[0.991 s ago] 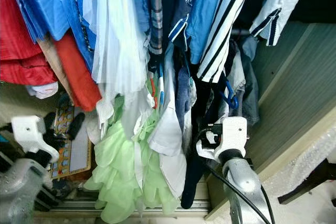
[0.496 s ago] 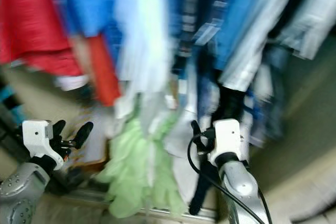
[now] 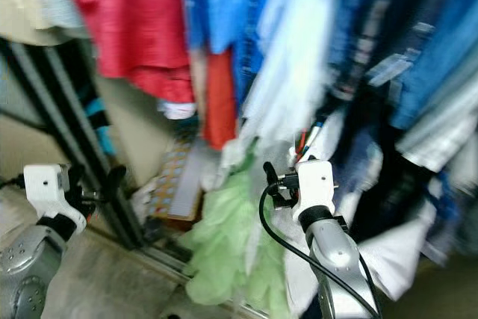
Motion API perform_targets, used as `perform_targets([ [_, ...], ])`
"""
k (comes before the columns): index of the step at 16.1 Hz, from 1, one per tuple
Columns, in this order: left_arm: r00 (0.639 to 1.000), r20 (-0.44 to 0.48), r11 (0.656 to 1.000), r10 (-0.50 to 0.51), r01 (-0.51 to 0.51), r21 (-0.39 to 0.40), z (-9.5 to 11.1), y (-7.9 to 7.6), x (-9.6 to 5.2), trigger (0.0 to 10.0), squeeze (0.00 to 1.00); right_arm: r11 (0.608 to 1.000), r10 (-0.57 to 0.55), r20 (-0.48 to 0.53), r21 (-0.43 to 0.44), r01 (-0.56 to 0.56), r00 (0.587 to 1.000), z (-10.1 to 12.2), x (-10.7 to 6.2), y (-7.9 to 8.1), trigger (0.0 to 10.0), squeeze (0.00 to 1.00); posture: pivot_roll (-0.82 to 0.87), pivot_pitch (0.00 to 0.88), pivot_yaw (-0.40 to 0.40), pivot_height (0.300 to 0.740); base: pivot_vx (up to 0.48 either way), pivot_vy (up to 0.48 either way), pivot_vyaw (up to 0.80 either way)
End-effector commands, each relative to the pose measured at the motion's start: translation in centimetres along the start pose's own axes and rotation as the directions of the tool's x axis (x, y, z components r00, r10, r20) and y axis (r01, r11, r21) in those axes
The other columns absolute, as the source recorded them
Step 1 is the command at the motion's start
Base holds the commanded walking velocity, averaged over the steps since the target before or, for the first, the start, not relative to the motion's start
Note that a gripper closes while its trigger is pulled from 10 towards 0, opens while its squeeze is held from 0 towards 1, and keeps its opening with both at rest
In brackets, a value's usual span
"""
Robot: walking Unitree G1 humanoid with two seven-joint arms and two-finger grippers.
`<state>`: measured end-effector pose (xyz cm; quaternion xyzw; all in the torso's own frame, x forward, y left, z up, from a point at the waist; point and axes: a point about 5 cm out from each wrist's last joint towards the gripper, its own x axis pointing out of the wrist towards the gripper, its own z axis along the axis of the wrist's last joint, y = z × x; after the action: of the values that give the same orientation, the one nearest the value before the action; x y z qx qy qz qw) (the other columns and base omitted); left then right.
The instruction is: Clean up the room
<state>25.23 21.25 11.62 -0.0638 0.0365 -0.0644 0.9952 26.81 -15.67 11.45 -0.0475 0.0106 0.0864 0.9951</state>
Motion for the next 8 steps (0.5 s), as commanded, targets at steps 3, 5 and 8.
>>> perform_targets([
  [3, 1.000, -0.010, 0.999, -0.023, 0.024, 0.025, 0.1, -0.6, 0.6, 10.0, 0.00, 1.000, 0.016, 0.026, 0.001, -0.016, 1.000, 0.4, 0.6, 0.4, 10.0, 0.00, 0.05, 0.000, -0.067, 0.740, 0.000, 0.000, 0.80],
  [5, 1.000, -0.017, 1.000, -0.010, 0.010, 0.027, -0.2, -0.7, 0.7, 10.0, 0.00, 0.999, 0.037, 0.029, 0.016, -0.037, 0.999, 0.5, 0.6, 0.8, 10.0, 0.00, 0.04, 0.000, -0.069, 0.740, 0.000, 0.000, 0.80],
  [8, 0.998, -0.035, 0.999, -0.053, 0.053, -0.003, -0.6, -1.6, 0.7, 10.0, 0.00, 0.999, 0.033, -0.006, 0.019, -0.033, 0.999, 0.3, -1.6, 0.6, 10.0, 0.00, 0.04, 0.000, -0.072, 0.740, 0.000, 0.000, 0.27],
])
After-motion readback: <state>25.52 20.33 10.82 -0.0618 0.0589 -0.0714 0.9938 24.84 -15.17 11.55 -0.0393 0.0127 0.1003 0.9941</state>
